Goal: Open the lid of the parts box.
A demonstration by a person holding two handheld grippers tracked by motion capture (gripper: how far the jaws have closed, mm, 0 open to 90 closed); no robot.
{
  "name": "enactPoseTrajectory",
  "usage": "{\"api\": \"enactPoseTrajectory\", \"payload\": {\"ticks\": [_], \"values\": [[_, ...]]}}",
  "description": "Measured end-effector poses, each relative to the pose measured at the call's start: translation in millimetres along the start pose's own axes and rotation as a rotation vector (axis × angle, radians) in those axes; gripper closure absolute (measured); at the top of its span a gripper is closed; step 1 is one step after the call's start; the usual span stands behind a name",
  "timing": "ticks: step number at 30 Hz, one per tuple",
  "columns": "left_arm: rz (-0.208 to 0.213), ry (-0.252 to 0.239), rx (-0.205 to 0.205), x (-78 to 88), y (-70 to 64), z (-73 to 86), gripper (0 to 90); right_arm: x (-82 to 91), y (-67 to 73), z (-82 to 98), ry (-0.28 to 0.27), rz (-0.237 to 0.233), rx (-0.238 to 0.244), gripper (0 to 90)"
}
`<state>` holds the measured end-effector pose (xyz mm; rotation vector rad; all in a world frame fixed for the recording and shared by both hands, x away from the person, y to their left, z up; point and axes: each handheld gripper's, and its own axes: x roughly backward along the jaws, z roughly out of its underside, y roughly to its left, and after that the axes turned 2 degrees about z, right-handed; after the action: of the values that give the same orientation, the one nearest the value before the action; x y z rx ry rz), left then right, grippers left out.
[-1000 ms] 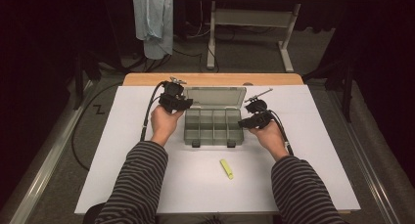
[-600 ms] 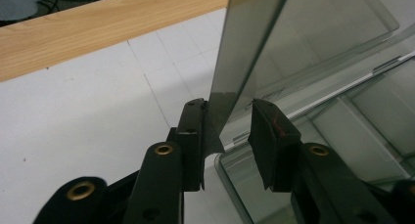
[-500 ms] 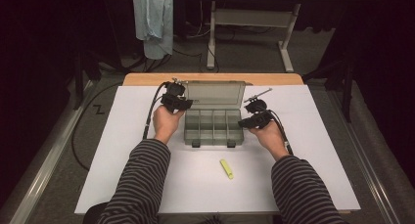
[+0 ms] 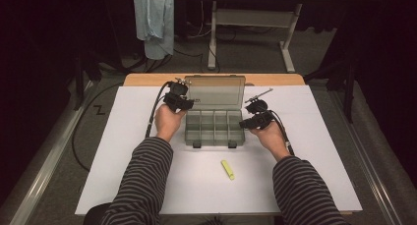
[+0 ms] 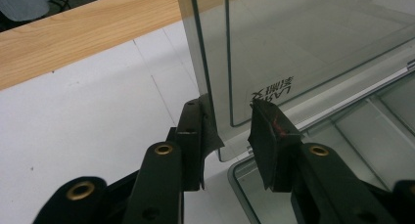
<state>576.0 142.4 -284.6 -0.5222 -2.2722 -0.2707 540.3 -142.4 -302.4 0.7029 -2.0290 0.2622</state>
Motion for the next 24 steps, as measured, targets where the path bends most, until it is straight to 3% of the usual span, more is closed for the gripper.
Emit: {"api": "enactPoseTrajectory", "payload": {"ticks": [6,24], "values": [[0.008,0.046,0.000,-6.1,0.1,2.6,66.8,0.1,0.5,0.4,0.000,0.001,-0.006,76.5],[0.015,0.060,0.039,-13.6,4.7,2.7,68.0,-0.2,-0.5,0.6,-0.002,-0.005,-0.006,76.2]]}}
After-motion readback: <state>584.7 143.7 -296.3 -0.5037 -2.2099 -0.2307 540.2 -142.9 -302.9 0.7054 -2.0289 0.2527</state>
